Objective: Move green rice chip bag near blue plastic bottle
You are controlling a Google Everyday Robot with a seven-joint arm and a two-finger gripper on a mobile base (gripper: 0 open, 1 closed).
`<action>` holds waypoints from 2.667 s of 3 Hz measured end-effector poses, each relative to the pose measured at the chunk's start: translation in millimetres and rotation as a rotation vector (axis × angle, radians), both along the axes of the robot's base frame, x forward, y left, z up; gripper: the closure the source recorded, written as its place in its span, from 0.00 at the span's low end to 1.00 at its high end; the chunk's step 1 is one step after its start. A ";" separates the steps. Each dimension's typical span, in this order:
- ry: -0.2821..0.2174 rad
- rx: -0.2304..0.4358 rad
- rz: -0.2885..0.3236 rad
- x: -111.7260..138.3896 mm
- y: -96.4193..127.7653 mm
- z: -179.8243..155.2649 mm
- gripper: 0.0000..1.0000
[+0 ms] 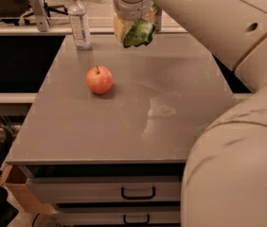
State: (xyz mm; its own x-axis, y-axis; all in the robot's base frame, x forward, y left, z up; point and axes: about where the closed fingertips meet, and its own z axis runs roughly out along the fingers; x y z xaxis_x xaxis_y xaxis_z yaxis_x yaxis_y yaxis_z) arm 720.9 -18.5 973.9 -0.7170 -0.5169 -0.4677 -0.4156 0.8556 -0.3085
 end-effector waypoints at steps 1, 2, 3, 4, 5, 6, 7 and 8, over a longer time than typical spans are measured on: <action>-0.051 0.085 0.053 35.1 7.5 -15.8 1.00; -0.095 0.147 0.121 67.1 21.6 -28.5 1.00; -0.110 0.178 0.172 89.9 34.0 -40.4 1.00; -0.103 0.189 0.198 102.1 44.3 -52.4 1.00; -0.092 0.189 0.207 108.9 50.7 -62.1 1.00; -0.099 0.204 0.214 114.9 58.6 -66.3 1.00; -0.102 0.229 0.227 119.3 69.0 -71.4 0.97; -0.098 0.227 0.228 119.3 69.8 -74.2 0.74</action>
Offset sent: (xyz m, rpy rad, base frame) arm 0.1114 0.0389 -0.0394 0.2303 -0.1640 0.2162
